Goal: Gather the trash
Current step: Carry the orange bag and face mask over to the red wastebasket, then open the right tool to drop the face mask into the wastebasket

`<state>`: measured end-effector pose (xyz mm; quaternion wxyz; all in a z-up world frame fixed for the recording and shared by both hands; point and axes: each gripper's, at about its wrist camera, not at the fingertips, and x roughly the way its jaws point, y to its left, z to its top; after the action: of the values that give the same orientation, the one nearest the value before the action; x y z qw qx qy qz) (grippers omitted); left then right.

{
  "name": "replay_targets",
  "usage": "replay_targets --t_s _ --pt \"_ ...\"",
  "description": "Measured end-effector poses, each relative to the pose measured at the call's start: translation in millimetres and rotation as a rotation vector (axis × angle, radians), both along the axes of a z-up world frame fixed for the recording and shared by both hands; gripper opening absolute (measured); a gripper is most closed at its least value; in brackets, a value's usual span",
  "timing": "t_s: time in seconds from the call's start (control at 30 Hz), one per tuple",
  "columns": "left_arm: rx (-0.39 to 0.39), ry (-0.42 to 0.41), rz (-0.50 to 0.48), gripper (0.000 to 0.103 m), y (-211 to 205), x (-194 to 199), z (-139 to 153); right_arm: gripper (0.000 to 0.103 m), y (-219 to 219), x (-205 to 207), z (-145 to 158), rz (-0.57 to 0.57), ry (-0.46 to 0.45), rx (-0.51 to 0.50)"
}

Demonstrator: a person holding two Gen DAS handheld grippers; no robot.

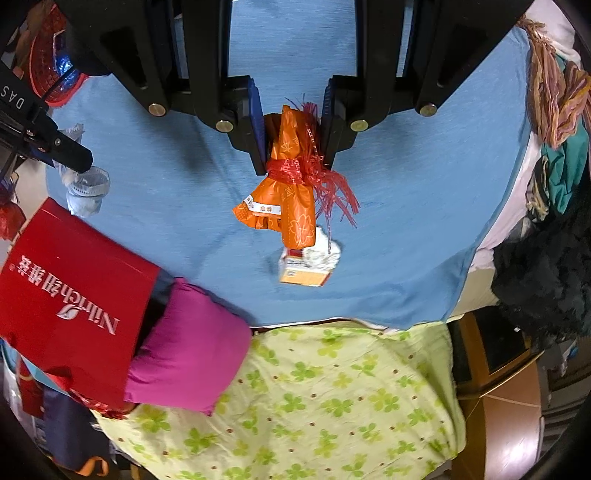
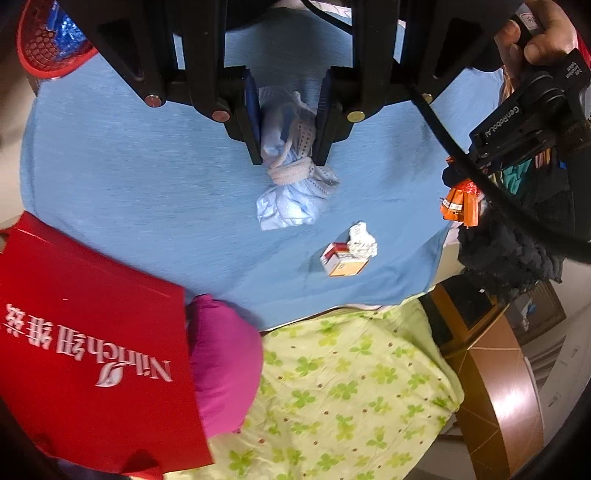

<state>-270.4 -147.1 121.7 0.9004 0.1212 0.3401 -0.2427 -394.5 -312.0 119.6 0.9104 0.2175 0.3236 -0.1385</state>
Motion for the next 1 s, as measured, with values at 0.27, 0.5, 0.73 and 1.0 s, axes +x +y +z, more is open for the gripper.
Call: replay_targets --t_s 0.27,0.5,0.73,1.0 --pt "-0.018 0.013 -0.107 0.028 -34 -31 4 0.028 -23 -43 5 -0.081 -0.013 -0.014" --pt "-0.007 0.042 -0.23 0.028 -67 -71 -6 0.028 -45 -100 3 -0.181 -0.014 -0.012" --pt "0.01 0.081 -0.322 0.028 -88 -101 -18 0.028 -61 -170 -6 -0.295 0.003 -0.01" --pt "0.03 0.105 -0.428 0.028 -116 -137 -25 0.028 -77 -244 -35 -0.431 0.076 0.001"
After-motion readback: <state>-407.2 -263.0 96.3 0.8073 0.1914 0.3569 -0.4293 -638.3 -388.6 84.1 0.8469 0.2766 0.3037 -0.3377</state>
